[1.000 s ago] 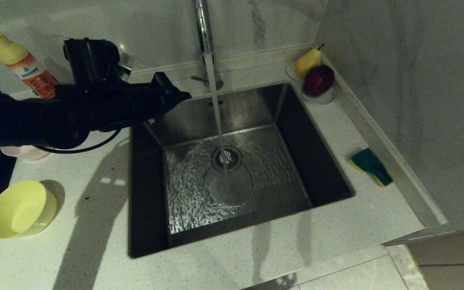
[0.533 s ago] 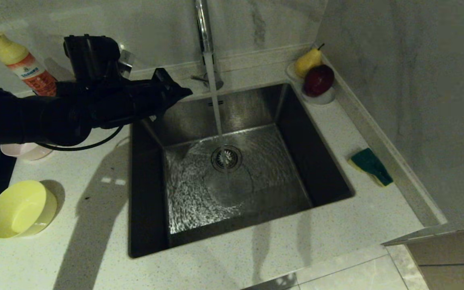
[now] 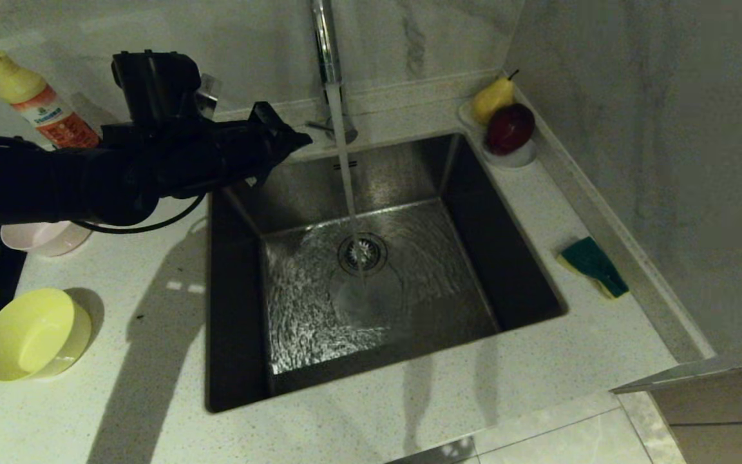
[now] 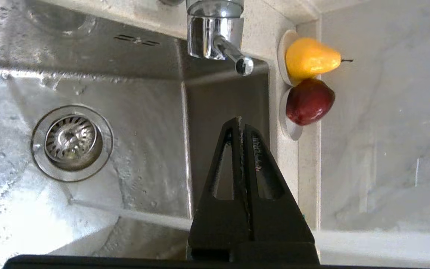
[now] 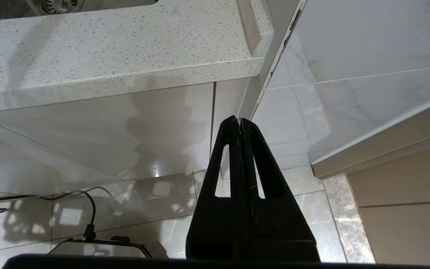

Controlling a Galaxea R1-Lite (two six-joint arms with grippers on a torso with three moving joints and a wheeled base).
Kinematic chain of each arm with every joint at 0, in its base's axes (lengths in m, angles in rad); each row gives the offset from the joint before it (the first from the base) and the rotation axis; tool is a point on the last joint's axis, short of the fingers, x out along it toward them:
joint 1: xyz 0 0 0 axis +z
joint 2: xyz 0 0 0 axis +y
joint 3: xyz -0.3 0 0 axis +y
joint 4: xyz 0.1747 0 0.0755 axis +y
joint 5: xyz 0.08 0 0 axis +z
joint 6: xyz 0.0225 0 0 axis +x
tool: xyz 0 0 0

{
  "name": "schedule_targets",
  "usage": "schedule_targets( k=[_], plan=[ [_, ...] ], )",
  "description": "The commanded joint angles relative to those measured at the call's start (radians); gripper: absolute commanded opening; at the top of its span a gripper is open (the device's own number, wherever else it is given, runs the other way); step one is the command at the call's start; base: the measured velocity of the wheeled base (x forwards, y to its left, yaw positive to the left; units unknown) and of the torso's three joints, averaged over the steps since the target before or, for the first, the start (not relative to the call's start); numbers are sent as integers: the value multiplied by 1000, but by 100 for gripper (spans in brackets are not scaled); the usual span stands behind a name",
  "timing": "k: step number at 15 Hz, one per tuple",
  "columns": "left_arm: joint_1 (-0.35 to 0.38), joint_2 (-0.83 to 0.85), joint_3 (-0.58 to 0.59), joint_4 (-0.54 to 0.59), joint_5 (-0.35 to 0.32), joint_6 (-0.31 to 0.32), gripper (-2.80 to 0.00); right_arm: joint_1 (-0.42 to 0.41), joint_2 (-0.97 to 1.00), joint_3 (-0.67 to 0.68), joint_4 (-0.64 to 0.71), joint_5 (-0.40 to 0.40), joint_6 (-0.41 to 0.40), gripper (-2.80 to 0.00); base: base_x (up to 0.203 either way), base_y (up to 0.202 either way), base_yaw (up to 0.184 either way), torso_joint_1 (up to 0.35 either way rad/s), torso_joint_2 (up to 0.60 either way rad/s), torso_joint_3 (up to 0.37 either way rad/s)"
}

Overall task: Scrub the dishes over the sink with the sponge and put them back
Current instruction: Turn off the faucet

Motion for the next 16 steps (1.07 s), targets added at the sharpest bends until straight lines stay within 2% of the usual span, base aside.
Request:
schedule_targets(
  k=[1,5,8,16],
  plan=[
    [0,22,-19,-3,-1,-5,-280,1,0,0,0,0,-1,-280,0,0,0,0,0,0],
    [1,55,-78,0,3,-17,-280,1,0,0,0,0,-1,-280,0,0,0,0,0,0],
    [1,93,-121,6,44,-17,-280,-1,0,0,0,0,-1,-280,0,0,0,0,0,0],
    [1,133,-239,23,65,-19,-280,1,0,0,0,0,-1,-280,0,0,0,0,0,0]
  ],
)
